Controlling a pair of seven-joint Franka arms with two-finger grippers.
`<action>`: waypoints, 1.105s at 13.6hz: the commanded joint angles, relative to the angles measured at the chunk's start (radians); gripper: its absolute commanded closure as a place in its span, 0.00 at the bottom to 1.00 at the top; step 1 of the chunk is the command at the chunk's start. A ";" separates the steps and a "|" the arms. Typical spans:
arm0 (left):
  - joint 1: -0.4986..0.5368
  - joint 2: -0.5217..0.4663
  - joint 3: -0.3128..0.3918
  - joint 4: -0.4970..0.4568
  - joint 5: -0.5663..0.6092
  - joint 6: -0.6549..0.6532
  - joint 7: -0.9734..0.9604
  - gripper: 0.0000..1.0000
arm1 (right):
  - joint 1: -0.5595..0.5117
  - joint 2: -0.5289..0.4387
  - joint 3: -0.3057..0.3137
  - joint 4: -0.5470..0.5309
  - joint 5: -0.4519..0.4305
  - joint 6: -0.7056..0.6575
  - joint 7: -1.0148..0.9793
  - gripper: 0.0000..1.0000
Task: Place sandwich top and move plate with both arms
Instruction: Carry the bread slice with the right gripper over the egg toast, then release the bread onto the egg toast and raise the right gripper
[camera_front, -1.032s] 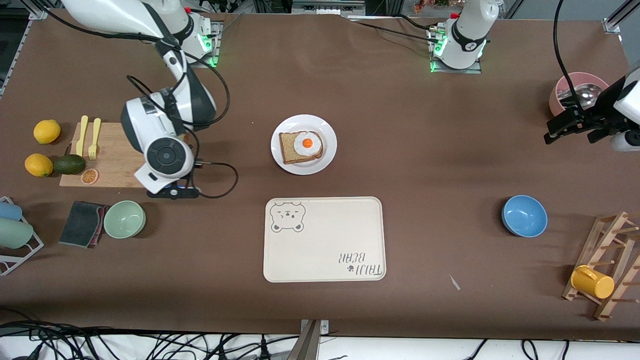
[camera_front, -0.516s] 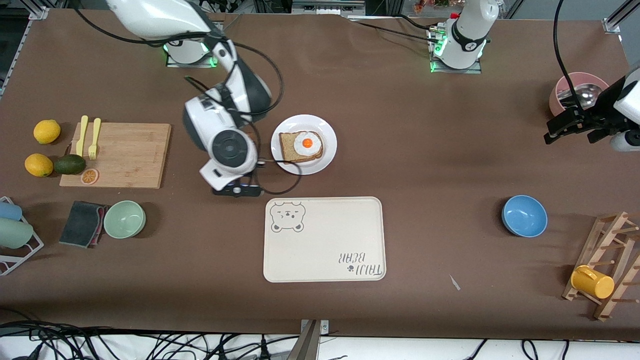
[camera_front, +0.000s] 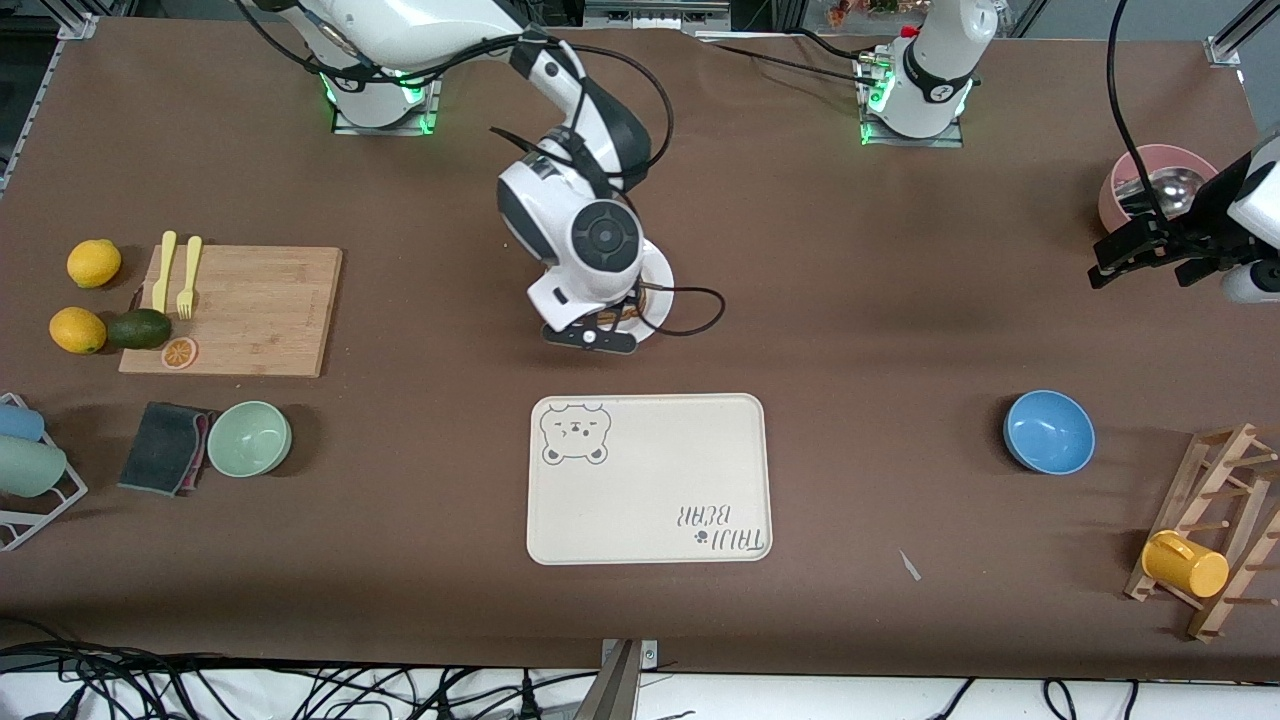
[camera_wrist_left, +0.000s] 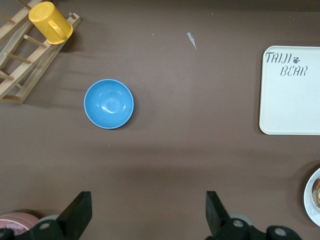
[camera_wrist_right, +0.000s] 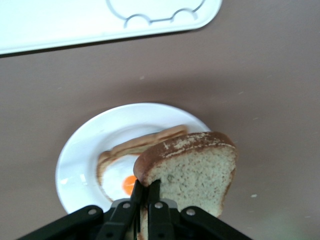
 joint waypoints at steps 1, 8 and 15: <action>0.000 0.005 0.000 0.023 0.025 -0.020 -0.009 0.00 | 0.028 0.060 -0.007 0.039 0.020 0.044 0.044 1.00; 0.002 0.008 0.002 0.023 0.025 -0.020 -0.009 0.00 | 0.076 0.113 -0.010 0.037 0.012 0.096 0.059 0.58; 0.000 0.008 0.002 0.023 0.025 -0.021 -0.011 0.00 | 0.015 0.045 -0.026 0.045 -0.009 0.069 0.030 0.00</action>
